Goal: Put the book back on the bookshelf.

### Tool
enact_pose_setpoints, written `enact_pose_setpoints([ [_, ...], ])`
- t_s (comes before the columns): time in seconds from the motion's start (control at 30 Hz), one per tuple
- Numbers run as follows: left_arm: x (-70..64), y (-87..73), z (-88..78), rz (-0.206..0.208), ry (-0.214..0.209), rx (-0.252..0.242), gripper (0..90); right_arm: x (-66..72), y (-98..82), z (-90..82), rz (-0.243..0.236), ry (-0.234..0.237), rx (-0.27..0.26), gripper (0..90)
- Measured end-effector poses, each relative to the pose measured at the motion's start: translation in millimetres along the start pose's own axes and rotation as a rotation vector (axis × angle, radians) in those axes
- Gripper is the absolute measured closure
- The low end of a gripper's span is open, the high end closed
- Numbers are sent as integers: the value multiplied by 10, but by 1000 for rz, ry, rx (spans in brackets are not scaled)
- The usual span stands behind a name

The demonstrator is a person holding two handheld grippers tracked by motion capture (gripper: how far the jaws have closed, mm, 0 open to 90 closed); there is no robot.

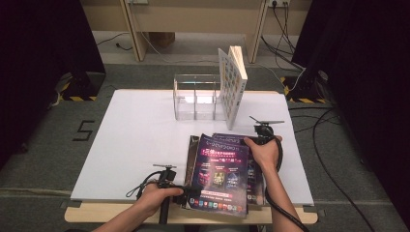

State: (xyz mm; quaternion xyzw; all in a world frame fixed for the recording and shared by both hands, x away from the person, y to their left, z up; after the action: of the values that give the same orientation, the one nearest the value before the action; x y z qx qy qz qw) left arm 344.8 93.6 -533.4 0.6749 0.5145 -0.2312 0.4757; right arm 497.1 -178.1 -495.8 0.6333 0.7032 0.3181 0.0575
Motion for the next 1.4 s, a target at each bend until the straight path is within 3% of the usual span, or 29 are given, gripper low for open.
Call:
enact_pose_setpoints([
  [0.5,9,-12,2,4,1,-9,795,-8,-7,59,7,44,-2,556],
  [0.73,13,-17,3,1,1,-12,795,-20,-43,16,67,75,-2,562],
  [1.17,22,-33,-3,-8,-5,-18,795,-14,-69,-38,126,118,-17,601],
  [1.4,21,-38,-6,-6,-4,-20,794,-6,-135,-65,156,170,15,617],
])
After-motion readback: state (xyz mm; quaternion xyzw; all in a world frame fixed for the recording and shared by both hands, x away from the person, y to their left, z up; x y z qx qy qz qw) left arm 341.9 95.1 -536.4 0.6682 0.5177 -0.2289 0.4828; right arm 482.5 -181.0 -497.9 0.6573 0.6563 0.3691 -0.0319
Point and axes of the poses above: each handheld gripper's, and its own axes: z roughly forward along the jaws, y roughly out of its top, x roughly to its left, the point moved 5 cm from there along z, roughly forward along the jaws, and after that the axes turned 1 degree about -z, right-handed, at the moved point
